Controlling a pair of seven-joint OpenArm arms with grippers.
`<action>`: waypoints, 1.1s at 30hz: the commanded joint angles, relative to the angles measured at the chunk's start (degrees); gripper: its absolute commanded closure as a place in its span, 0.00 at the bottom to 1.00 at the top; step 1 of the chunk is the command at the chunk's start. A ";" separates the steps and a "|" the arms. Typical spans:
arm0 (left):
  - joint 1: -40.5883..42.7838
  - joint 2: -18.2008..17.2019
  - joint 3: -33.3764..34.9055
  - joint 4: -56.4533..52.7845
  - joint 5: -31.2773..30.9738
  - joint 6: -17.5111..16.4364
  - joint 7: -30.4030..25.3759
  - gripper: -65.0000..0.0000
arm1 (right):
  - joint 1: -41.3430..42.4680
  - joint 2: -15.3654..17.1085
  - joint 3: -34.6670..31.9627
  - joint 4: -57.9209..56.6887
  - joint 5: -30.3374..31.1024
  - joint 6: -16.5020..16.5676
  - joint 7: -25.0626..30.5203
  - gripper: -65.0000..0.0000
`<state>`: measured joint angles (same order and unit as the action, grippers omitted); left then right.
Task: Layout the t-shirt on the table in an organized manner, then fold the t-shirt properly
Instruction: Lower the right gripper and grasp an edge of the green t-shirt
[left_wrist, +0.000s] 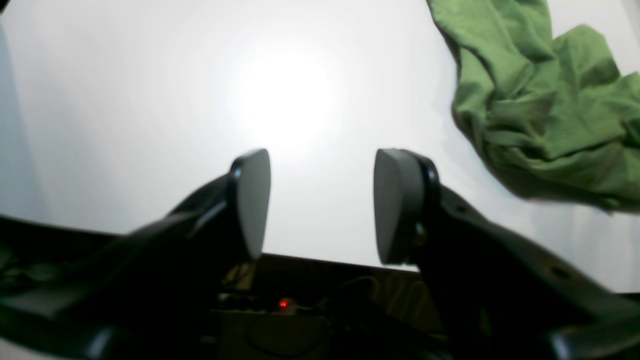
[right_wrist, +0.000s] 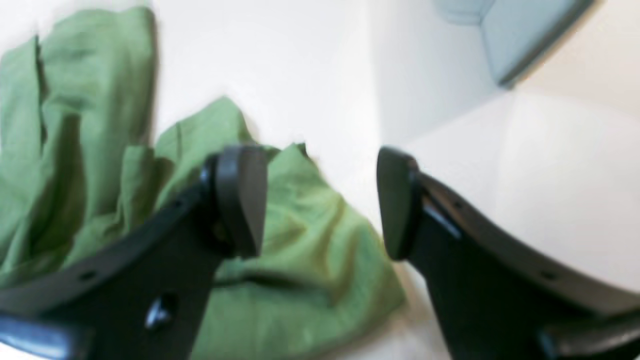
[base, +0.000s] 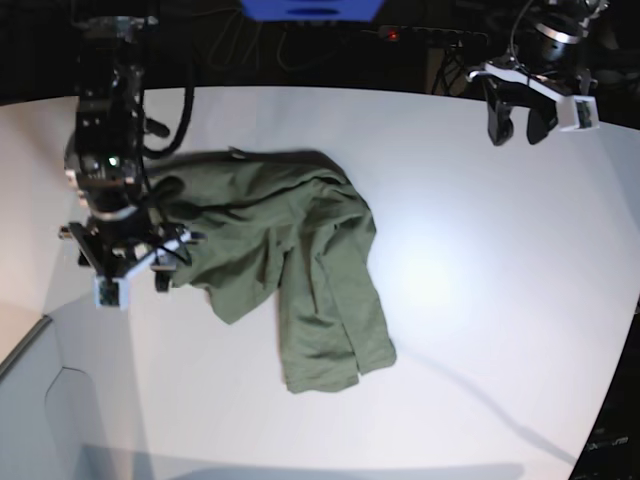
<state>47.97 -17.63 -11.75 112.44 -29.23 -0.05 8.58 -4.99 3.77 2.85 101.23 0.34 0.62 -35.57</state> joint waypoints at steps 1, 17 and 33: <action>0.25 -0.09 -0.87 0.83 -0.09 0.01 -1.68 0.50 | 3.10 0.41 -0.79 -2.02 -0.21 0.12 0.01 0.45; -0.18 0.79 -0.96 1.18 -0.09 0.27 -1.68 0.50 | 22.80 3.13 -5.36 -37.36 -0.21 2.41 -2.19 0.45; -3.00 0.44 -0.96 1.18 -0.09 0.27 -1.68 0.50 | 20.86 3.13 -5.09 -37.98 -0.29 7.16 -2.10 0.97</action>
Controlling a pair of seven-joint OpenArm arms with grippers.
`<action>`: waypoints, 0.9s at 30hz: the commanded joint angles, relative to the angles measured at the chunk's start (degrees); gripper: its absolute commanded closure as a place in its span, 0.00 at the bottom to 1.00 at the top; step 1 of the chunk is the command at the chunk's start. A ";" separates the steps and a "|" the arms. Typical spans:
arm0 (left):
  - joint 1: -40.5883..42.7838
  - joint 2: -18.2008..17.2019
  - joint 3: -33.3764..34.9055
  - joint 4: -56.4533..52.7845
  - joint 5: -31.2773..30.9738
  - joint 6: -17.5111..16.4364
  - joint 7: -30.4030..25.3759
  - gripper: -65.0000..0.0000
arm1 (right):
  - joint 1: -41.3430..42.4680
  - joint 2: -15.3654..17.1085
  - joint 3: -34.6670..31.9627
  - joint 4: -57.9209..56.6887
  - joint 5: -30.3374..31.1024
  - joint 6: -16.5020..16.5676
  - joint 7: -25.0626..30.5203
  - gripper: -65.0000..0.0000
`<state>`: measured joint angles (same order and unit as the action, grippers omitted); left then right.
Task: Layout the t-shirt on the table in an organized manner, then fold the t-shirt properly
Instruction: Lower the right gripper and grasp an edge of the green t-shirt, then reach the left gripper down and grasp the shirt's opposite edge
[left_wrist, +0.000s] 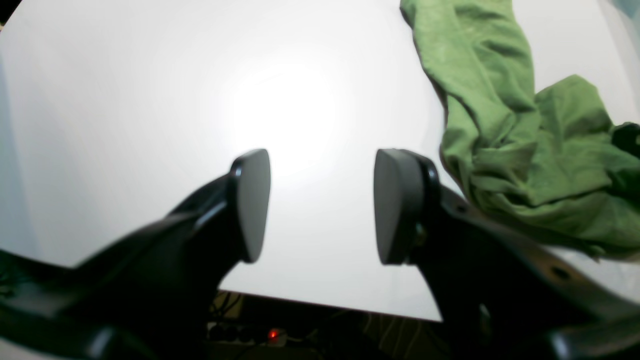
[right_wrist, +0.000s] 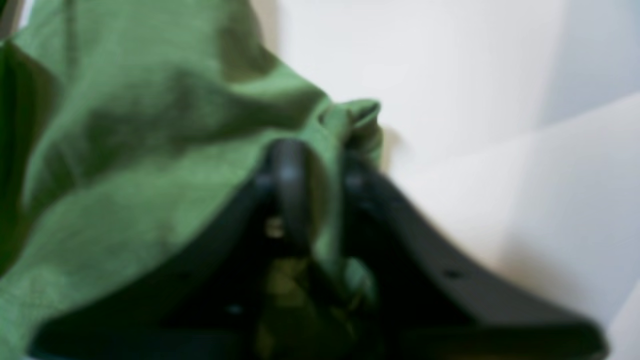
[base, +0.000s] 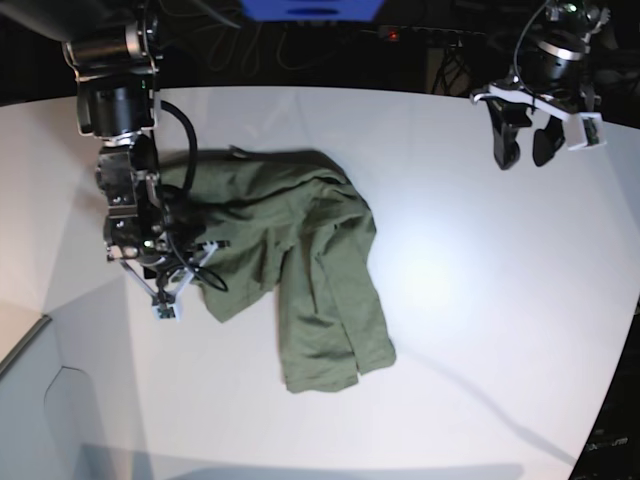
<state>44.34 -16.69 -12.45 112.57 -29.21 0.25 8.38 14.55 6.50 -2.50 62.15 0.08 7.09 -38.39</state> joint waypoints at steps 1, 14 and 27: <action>0.63 -0.50 -0.61 1.05 -0.11 -0.03 -1.48 0.50 | 1.59 0.40 0.26 1.45 -0.03 0.69 0.72 1.00; -1.66 -0.15 -3.95 1.14 -0.11 -0.47 -1.57 0.50 | -6.85 1.54 7.91 38.29 0.06 0.69 0.63 1.00; -27.33 -0.06 7.74 -5.80 0.33 -0.47 -1.39 0.29 | -15.21 1.28 8.26 41.81 0.06 0.69 0.63 1.00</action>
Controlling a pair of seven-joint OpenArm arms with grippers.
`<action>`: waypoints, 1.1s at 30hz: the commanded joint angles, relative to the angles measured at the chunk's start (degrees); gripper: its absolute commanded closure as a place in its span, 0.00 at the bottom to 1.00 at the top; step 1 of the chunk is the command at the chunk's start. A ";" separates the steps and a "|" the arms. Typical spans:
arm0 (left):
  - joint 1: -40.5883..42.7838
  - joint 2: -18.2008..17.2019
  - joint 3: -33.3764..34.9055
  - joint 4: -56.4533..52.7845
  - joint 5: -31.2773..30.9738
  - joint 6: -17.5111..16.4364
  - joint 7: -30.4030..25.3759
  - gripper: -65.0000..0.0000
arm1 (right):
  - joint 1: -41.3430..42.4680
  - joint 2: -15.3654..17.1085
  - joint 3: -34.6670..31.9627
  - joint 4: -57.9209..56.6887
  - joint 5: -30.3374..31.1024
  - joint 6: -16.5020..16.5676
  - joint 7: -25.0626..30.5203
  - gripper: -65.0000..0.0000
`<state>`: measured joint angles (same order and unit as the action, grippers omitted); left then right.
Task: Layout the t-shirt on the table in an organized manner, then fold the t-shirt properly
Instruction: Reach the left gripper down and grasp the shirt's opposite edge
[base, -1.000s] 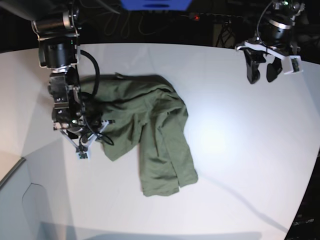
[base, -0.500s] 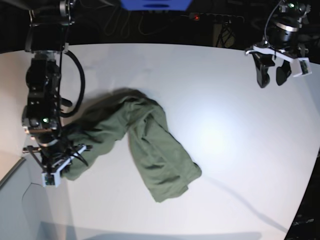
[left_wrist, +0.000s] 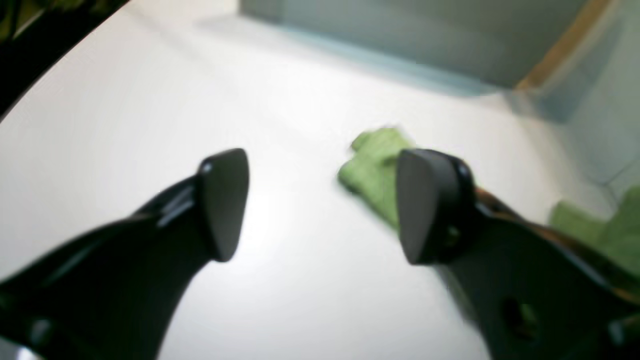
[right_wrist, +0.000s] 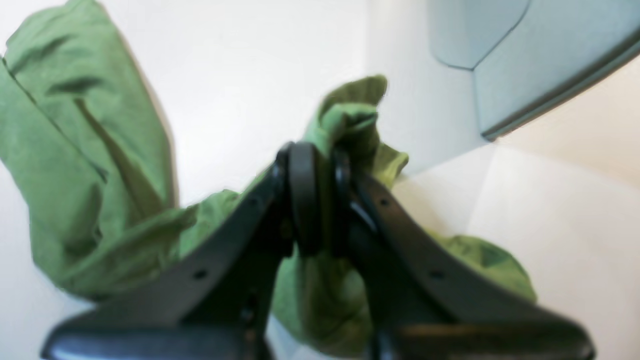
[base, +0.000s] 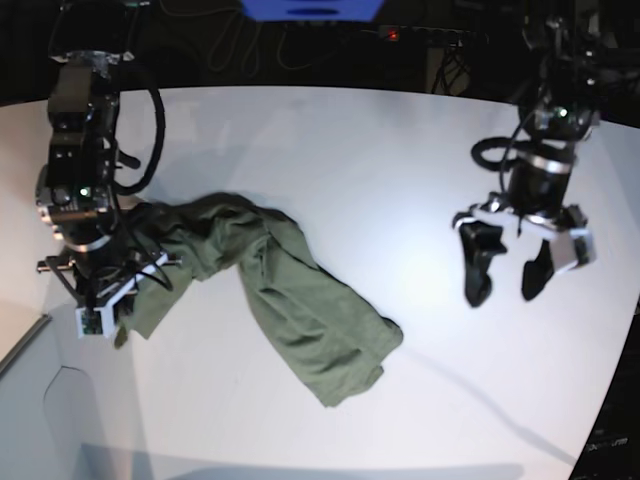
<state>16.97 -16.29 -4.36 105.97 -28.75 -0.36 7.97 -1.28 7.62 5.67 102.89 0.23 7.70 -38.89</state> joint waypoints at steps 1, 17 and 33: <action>-2.69 -0.45 1.42 -1.93 -0.13 0.14 -0.98 0.28 | 0.09 -0.10 0.09 1.06 -0.10 0.08 1.14 1.00; -44.18 10.89 12.14 -63.29 -0.04 0.05 -1.24 0.27 | -5.09 -0.36 -0.09 0.89 -0.10 0.08 1.05 1.00; -51.57 16.16 23.39 -80.70 -0.04 0.05 -1.51 0.40 | -6.85 -2.30 -0.27 0.89 -0.19 0.08 1.14 1.00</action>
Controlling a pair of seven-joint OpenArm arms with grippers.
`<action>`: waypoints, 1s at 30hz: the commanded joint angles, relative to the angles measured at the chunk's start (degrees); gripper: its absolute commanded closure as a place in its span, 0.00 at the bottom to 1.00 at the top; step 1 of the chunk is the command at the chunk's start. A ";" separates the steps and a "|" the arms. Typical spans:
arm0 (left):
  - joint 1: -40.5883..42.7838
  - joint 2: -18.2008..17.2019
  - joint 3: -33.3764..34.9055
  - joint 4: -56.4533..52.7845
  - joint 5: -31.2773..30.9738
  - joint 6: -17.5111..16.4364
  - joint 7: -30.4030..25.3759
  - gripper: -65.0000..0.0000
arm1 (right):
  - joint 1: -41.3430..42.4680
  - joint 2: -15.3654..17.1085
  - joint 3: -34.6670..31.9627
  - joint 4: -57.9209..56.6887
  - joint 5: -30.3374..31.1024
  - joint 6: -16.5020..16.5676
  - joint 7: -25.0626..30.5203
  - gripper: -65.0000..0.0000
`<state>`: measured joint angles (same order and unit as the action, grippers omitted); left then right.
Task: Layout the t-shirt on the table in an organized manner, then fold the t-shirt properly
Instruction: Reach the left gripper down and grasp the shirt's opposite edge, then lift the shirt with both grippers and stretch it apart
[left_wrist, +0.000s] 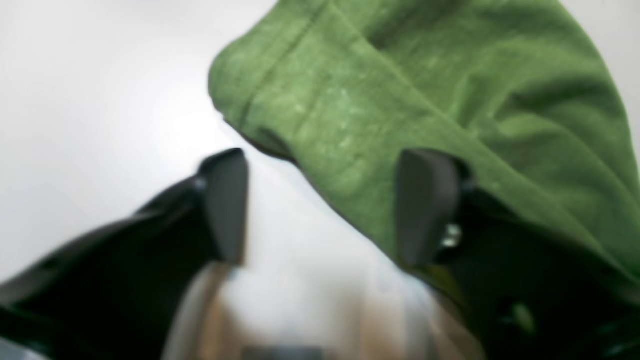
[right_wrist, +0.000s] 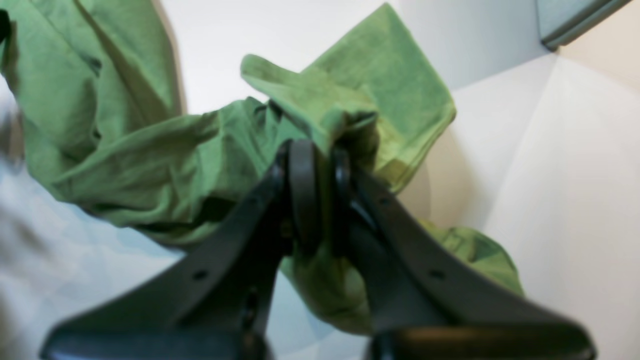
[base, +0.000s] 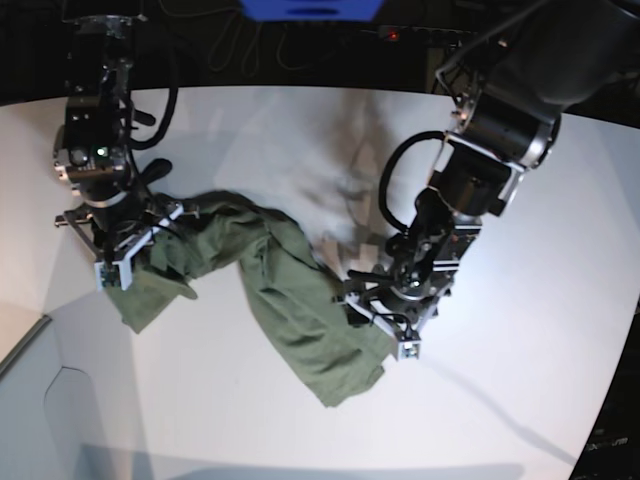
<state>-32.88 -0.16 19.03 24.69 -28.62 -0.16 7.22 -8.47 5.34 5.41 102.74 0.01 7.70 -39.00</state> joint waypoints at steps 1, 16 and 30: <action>-1.71 -0.06 -0.17 0.50 -0.17 -0.14 -0.76 0.49 | 0.34 -0.03 0.00 1.04 0.03 0.08 1.25 1.00; 6.73 -5.68 -5.27 9.38 -6.32 -0.14 -2.17 1.00 | 1.04 1.56 0.26 -0.89 0.03 0.08 1.25 1.00; 43.83 -17.37 -27.25 55.97 -13.27 0.12 -1.29 1.00 | 1.30 1.91 0.52 -0.54 0.03 0.08 2.56 1.00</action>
<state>11.27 -16.75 -7.81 79.92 -42.00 -0.19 7.40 -7.81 6.94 5.89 101.01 -0.05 7.70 -37.54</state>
